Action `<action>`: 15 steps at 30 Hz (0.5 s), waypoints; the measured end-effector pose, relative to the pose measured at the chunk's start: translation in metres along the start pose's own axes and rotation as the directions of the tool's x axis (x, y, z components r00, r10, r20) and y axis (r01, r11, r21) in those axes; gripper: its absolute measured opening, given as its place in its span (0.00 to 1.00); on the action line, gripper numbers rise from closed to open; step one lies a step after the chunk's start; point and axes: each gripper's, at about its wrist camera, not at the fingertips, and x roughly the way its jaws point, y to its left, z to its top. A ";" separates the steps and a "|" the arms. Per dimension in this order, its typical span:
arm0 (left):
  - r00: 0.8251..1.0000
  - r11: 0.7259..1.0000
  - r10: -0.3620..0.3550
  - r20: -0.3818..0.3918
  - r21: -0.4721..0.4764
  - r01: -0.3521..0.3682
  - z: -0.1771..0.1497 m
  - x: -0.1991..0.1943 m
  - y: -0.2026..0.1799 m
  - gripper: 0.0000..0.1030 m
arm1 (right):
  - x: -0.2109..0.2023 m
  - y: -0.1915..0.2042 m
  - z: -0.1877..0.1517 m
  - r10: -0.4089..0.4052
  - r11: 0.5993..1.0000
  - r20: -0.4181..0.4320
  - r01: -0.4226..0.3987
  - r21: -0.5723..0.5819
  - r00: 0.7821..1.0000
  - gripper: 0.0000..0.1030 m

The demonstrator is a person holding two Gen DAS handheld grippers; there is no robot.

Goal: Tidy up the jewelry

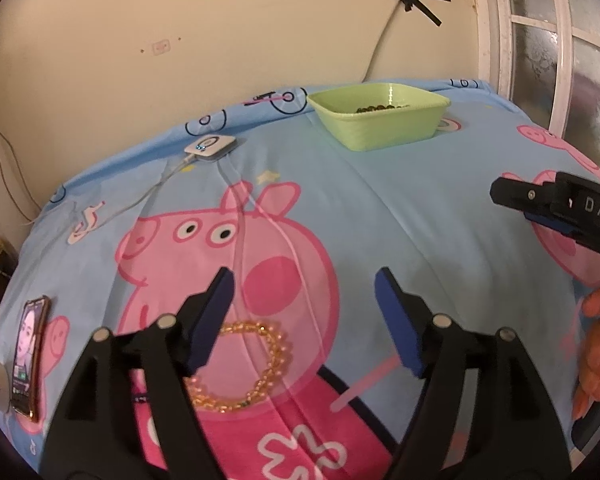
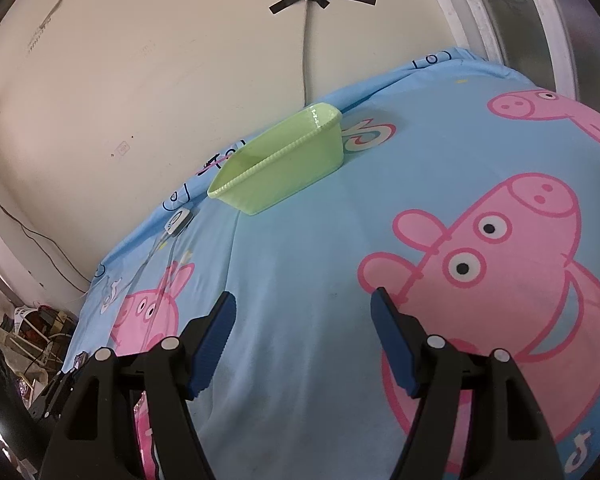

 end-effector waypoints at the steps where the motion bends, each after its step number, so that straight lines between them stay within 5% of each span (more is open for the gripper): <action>1: 1.000 1.000 -0.001 0.000 0.000 0.001 0.000 0.000 0.000 0.69 | 0.000 0.000 0.000 0.001 1.000 -0.002 -0.001 0.000 1.000 0.45; 15: 1.000 1.000 -0.006 -0.001 0.002 0.006 0.000 0.001 0.002 0.69 | 0.001 0.000 0.000 0.002 1.000 -0.007 -0.002 0.007 1.000 0.44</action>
